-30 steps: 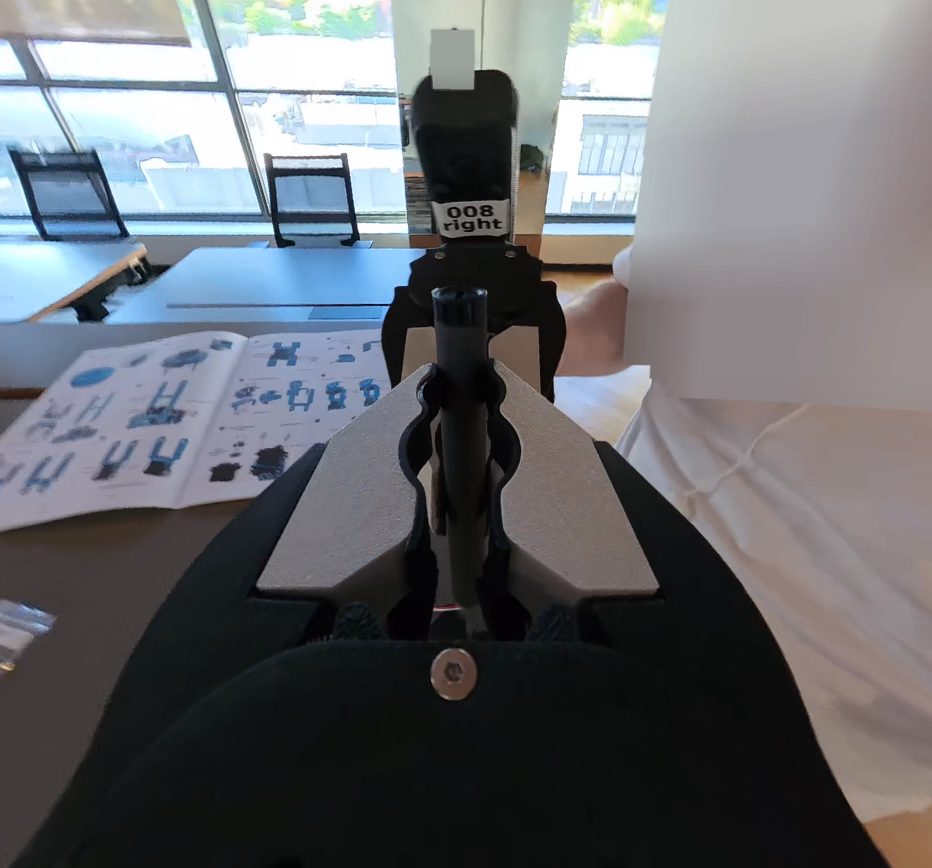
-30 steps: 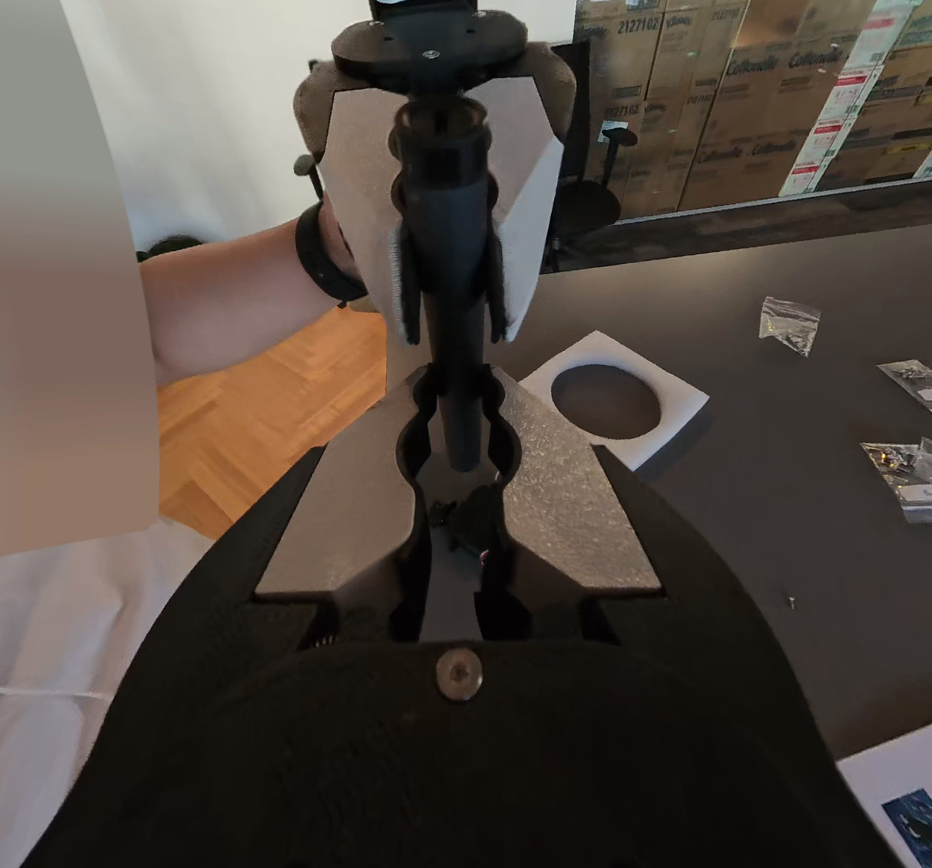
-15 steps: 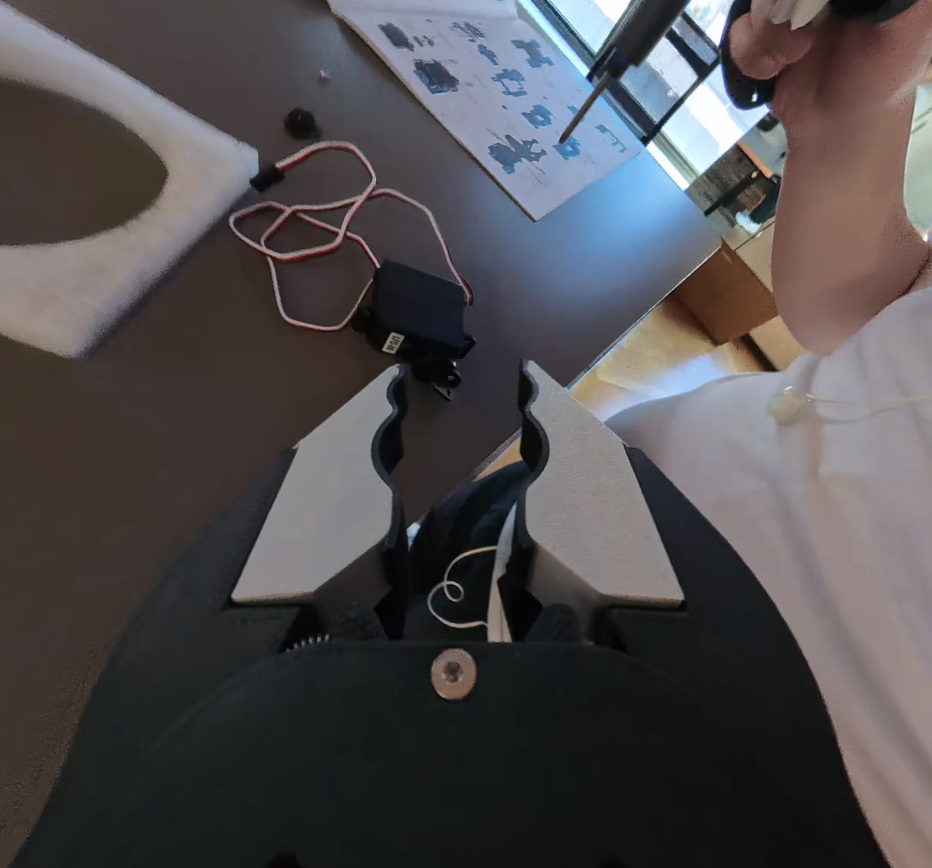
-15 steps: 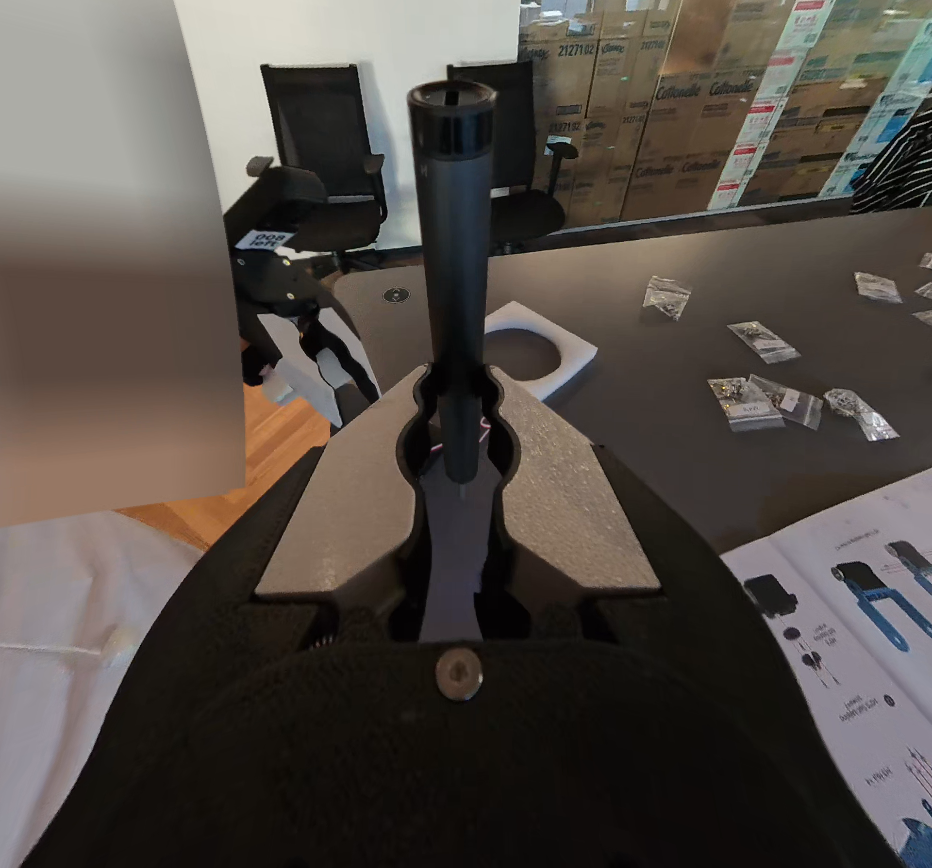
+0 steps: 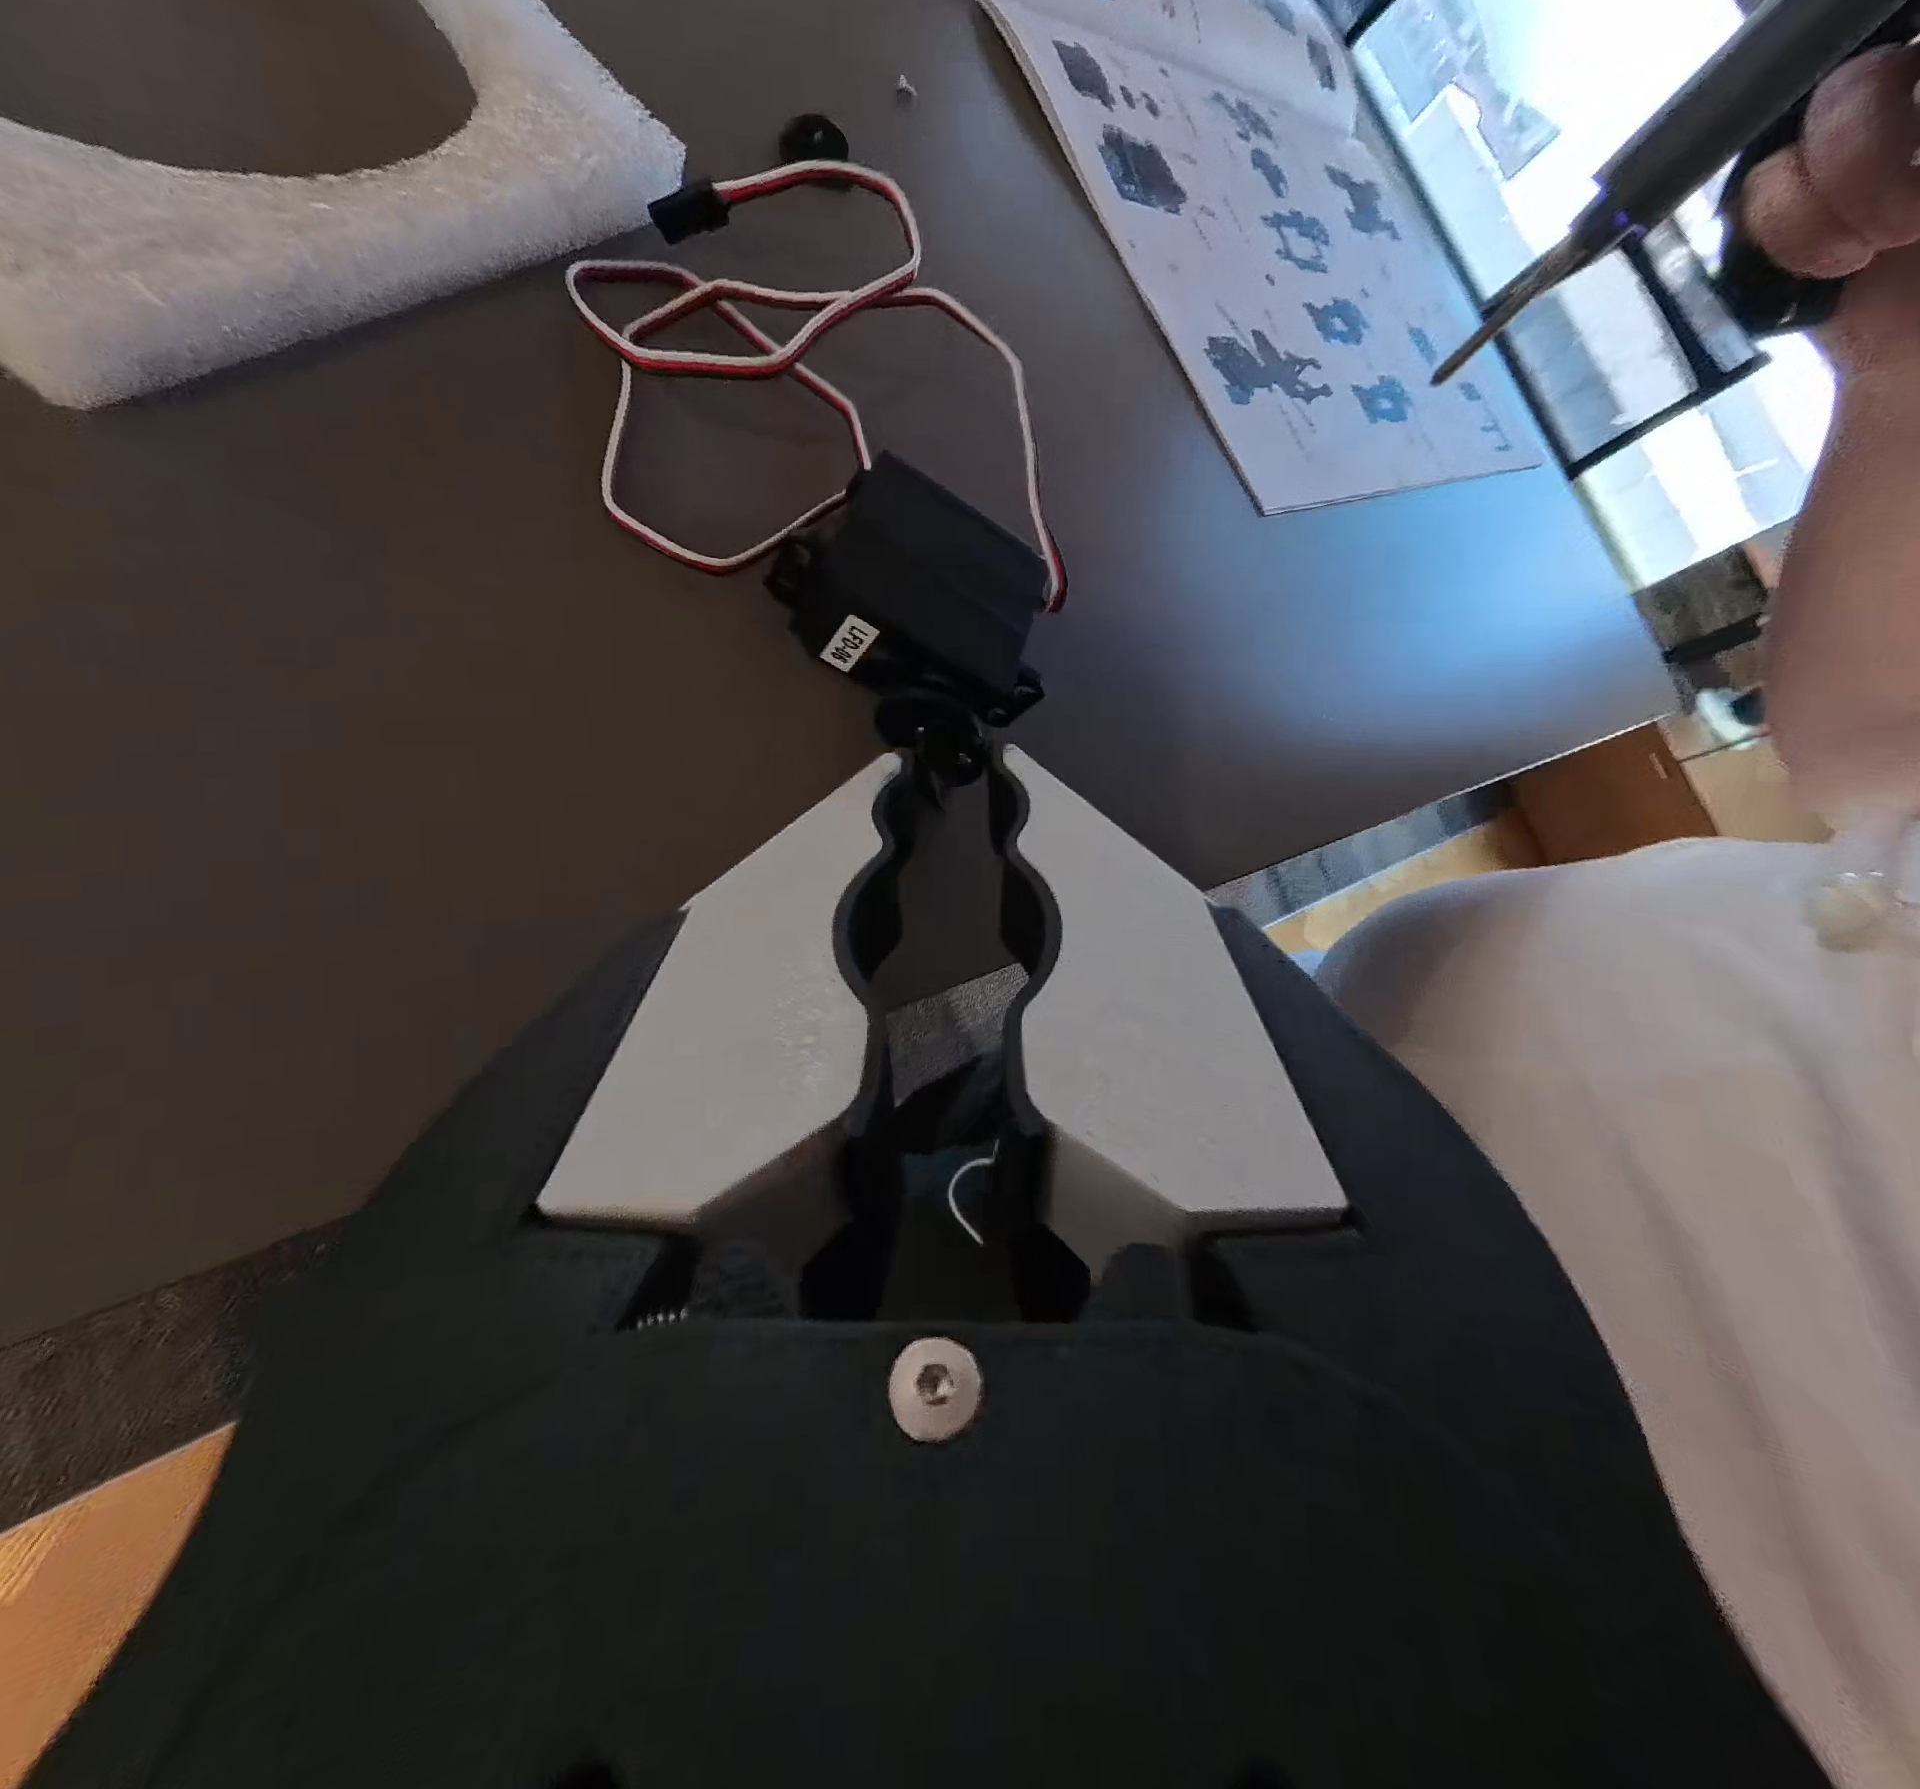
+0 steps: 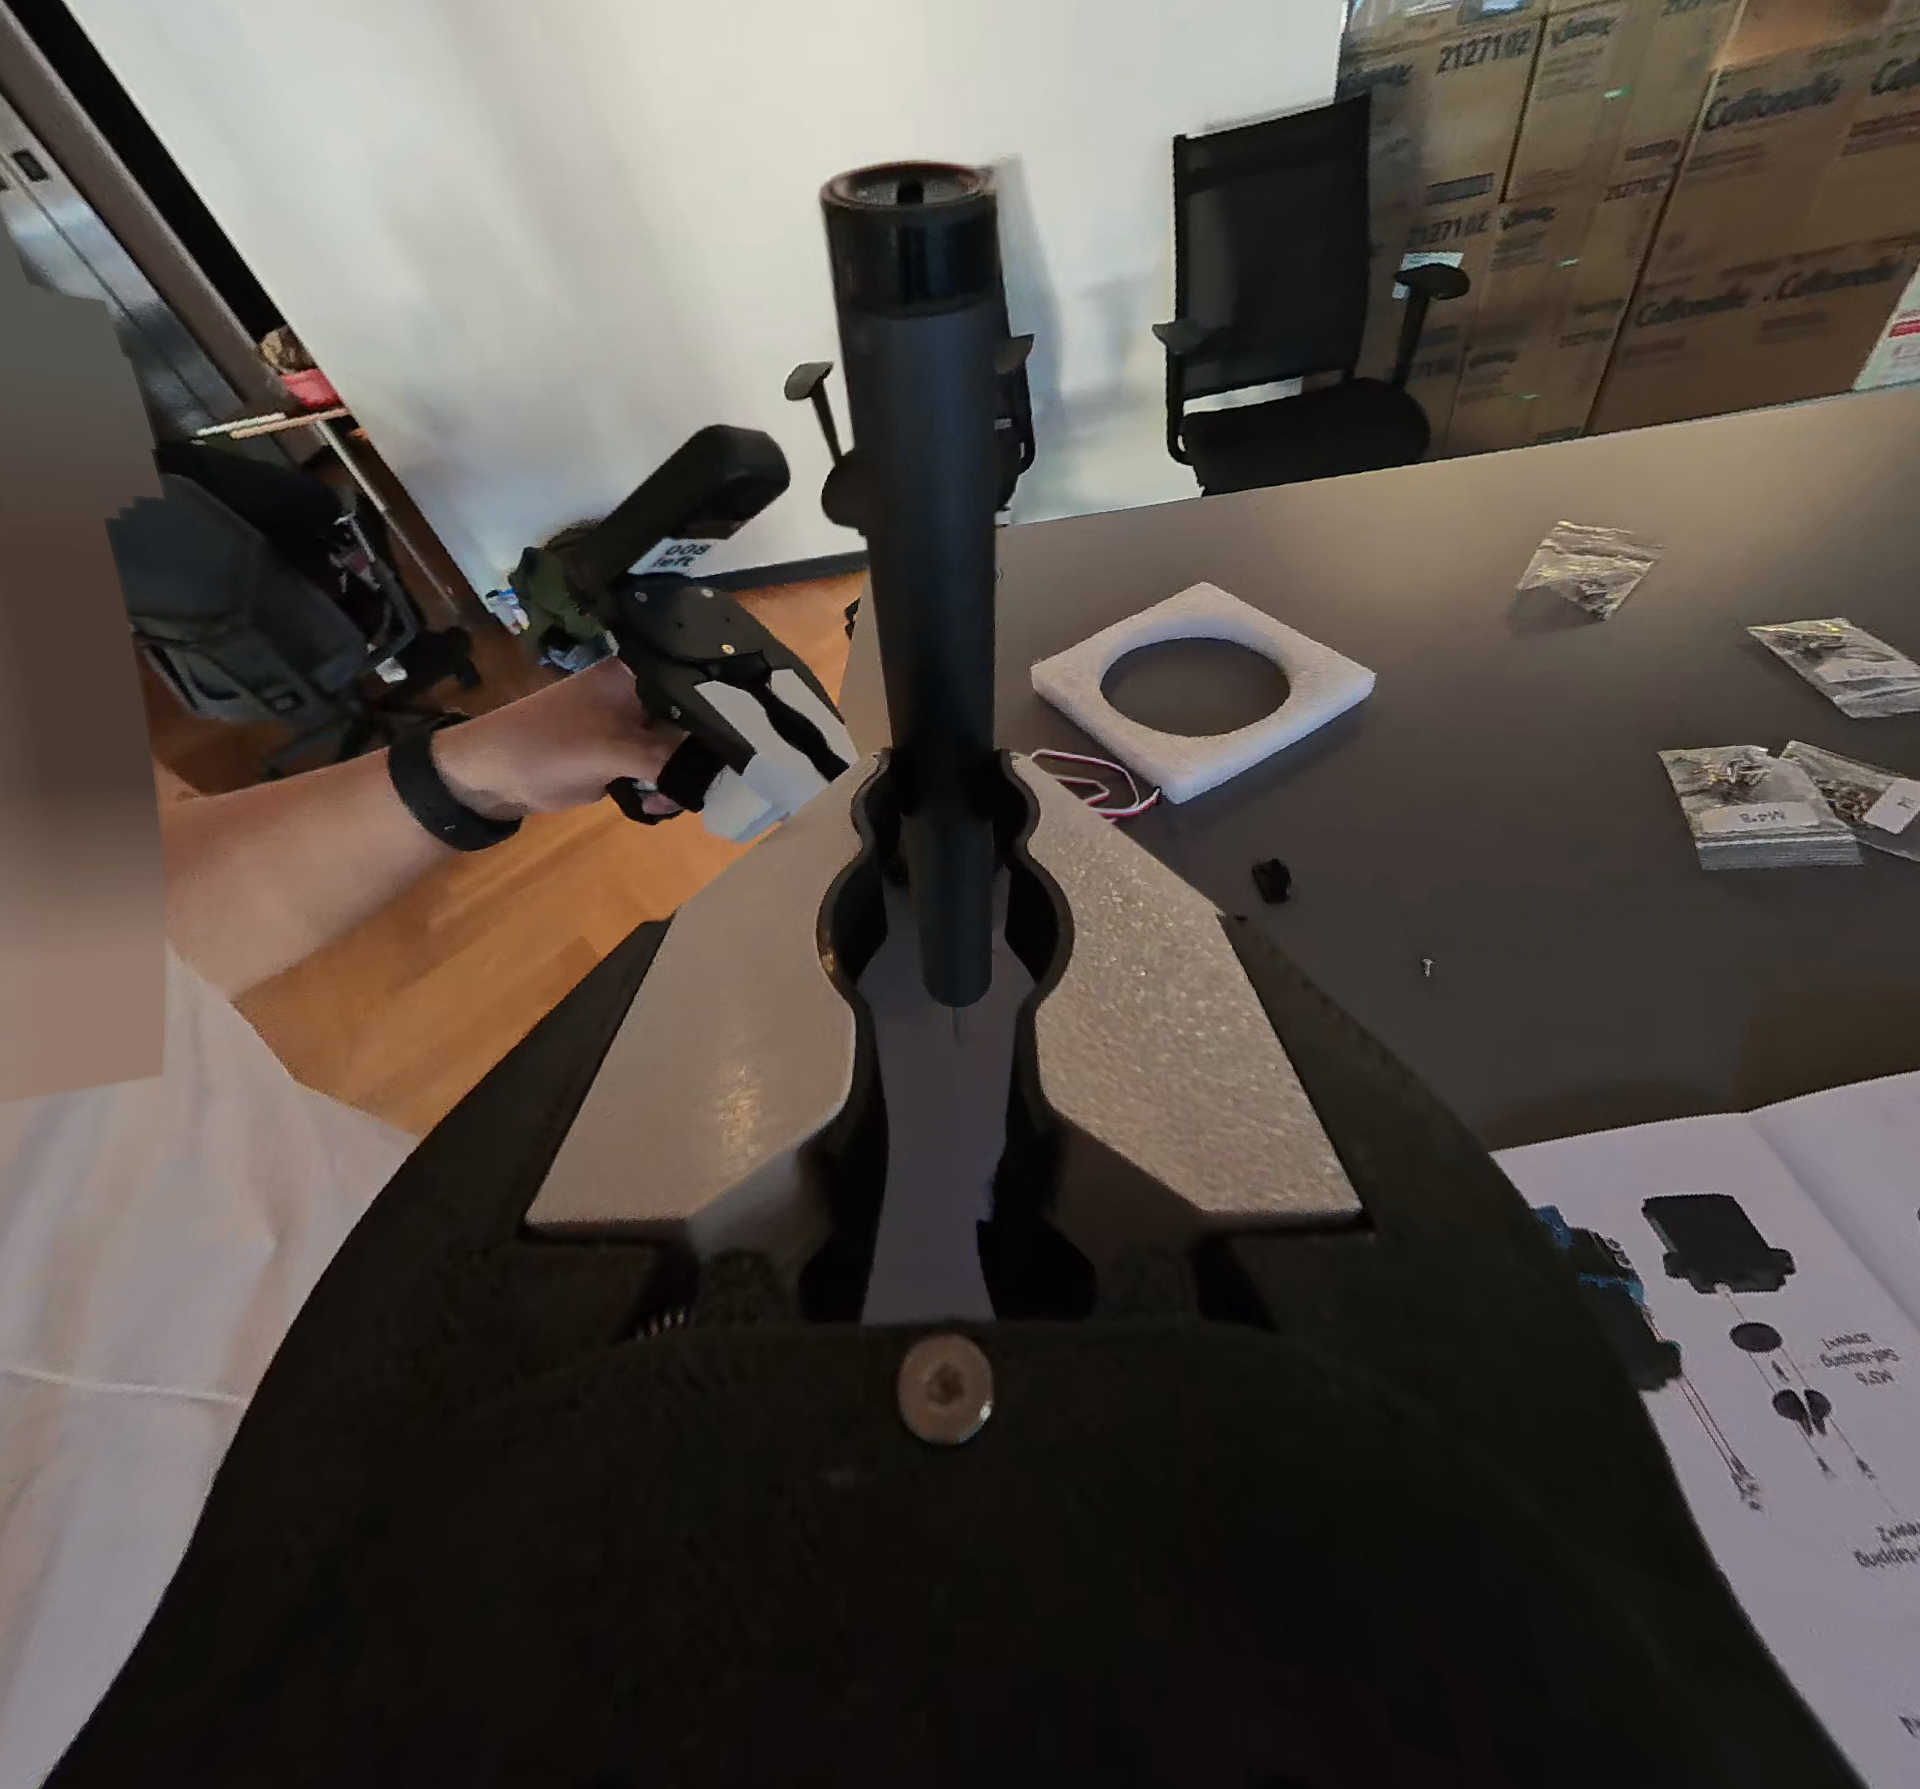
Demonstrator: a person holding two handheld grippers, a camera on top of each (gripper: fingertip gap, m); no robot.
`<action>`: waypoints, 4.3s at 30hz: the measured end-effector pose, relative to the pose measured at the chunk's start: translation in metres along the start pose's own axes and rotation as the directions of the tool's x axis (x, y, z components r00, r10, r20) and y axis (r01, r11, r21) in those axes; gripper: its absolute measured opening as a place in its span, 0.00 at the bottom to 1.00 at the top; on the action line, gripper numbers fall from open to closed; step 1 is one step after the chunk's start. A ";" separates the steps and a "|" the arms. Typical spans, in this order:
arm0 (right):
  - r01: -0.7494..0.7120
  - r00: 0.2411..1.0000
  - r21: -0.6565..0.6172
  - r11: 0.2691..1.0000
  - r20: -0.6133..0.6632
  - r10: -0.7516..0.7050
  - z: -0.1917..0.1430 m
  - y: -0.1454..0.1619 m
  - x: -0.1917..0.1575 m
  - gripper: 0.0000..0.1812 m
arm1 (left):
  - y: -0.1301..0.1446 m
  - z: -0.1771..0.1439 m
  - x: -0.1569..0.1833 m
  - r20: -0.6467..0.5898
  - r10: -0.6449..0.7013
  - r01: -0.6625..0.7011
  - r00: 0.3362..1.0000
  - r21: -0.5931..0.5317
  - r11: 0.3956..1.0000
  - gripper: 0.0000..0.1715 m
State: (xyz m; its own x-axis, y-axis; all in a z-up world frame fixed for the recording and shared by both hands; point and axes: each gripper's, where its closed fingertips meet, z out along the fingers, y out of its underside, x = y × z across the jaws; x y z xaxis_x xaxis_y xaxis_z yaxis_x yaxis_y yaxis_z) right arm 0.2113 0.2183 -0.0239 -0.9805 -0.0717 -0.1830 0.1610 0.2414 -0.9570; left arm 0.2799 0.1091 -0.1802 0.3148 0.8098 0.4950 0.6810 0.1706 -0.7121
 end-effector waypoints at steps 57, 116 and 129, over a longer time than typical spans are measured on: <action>0.010 0.999 0.025 1.000 0.048 -0.011 -0.040 0.036 0.011 0.09 | -0.071 0.043 0.055 -0.120 0.565 -0.362 0.817 -0.868 0.340 0.17; 0.049 0.997 0.003 0.999 0.062 -0.049 0.059 -0.012 0.000 0.09 | -0.175 0.005 0.148 -0.561 0.458 -0.433 0.689 0.188 0.881 0.10; 0.001 0.992 0.032 0.999 0.126 -0.005 0.049 -0.009 0.005 0.14 | -0.183 0.005 0.135 -0.422 0.496 -0.427 0.759 0.253 0.868 0.09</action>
State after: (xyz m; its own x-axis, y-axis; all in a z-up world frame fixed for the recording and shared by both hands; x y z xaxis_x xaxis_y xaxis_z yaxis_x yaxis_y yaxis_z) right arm 0.2105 0.1684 -0.0271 -0.9593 -0.1947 -0.2048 0.1632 0.2098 -0.9640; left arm 0.1946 0.1900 0.0142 0.8558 0.4622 0.2324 0.2897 -0.0561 -0.9555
